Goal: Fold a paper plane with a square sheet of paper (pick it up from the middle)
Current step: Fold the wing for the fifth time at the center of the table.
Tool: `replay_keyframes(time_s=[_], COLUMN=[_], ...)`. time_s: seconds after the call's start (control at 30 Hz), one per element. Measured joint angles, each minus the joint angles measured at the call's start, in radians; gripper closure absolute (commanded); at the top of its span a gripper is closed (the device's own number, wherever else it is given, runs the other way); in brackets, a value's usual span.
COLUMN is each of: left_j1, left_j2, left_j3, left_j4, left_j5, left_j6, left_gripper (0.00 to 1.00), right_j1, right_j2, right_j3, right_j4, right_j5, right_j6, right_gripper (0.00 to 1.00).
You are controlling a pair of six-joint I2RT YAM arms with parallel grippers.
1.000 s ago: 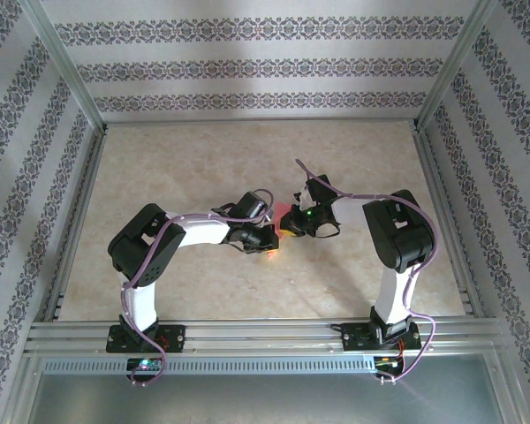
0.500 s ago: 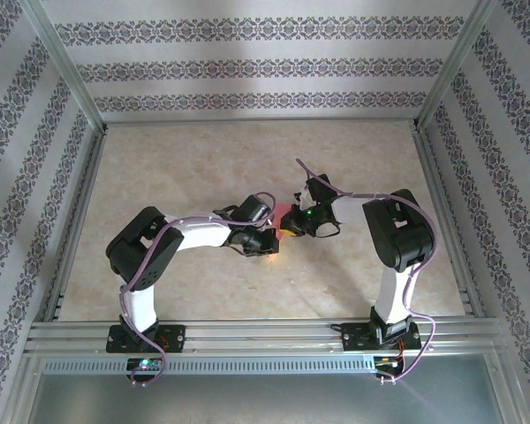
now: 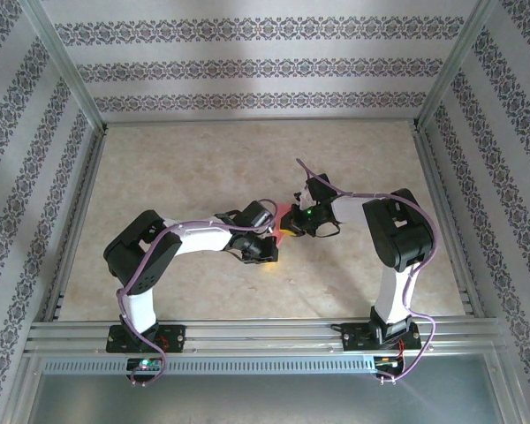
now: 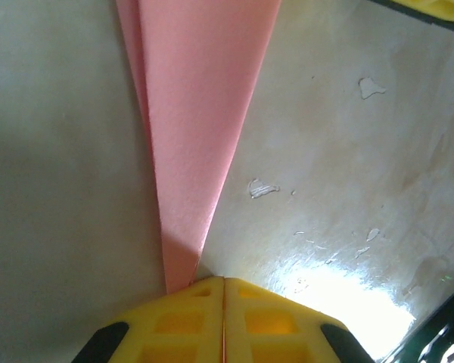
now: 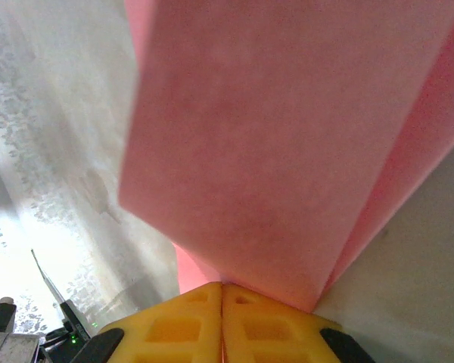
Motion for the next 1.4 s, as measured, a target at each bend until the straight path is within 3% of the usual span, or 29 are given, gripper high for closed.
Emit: replay_keyframes(time_s=[0.4, 0.93, 1.4], left_j1=[0.041, 0.068, 0.068], left_j2=[-0.082, 0.062, 0.075], left_j3=[0.045, 0.108, 0.110], left_j4=[-0.024, -0.003, -0.015], left_j5=[-0.005, -0.019, -0.046], left_j6=[0.011, 0.011, 0.044], left_gripper=[0.92, 0.96, 1.00], right_j1=[0.000, 0.000, -0.021], right_j2=[0.000, 0.000, -0.079], right_j3=[0.000, 0.000, -0.014], right_j4=[0.000, 0.003, 0.026], right_j5=[0.000, -0.005, 0.038], right_j6=[0.004, 0.015, 0.002], right_gripper=[0.89, 0.89, 0.87])
